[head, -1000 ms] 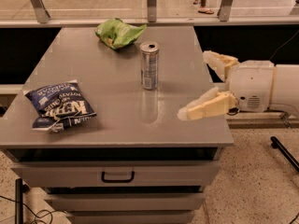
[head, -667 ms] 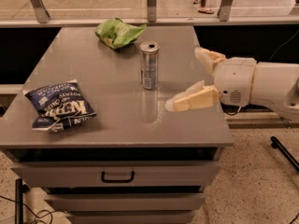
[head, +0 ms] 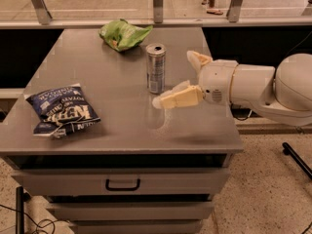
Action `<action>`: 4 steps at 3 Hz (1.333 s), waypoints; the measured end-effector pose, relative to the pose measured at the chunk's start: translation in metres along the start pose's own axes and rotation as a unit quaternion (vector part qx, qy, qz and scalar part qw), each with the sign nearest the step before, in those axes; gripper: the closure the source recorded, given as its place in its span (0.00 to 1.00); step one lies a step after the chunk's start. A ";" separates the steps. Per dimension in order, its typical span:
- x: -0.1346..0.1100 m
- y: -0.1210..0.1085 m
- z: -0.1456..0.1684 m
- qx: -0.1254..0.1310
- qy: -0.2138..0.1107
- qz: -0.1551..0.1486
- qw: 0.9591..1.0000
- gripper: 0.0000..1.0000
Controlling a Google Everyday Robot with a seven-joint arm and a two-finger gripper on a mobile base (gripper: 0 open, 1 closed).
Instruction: Knock redbull can over
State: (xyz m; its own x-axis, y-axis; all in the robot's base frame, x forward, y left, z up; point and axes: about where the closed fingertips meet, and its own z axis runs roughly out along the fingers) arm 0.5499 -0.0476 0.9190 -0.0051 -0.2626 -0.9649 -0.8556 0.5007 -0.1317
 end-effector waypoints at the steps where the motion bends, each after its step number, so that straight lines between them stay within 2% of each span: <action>1: 0.011 -0.008 0.004 0.021 0.000 0.010 1.000 0.00; 2: 0.027 -0.021 0.013 0.045 0.005 0.014 0.999 0.00; 4: 0.047 -0.044 0.042 0.057 0.010 0.015 0.998 0.00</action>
Offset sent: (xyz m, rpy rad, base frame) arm 0.0485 -0.0179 -0.0505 -0.0013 0.0041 -0.1760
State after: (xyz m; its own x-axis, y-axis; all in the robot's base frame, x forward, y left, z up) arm 0.6091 -0.0470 0.8700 -0.0407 -0.2623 -0.9641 -0.7899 0.5993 -0.1297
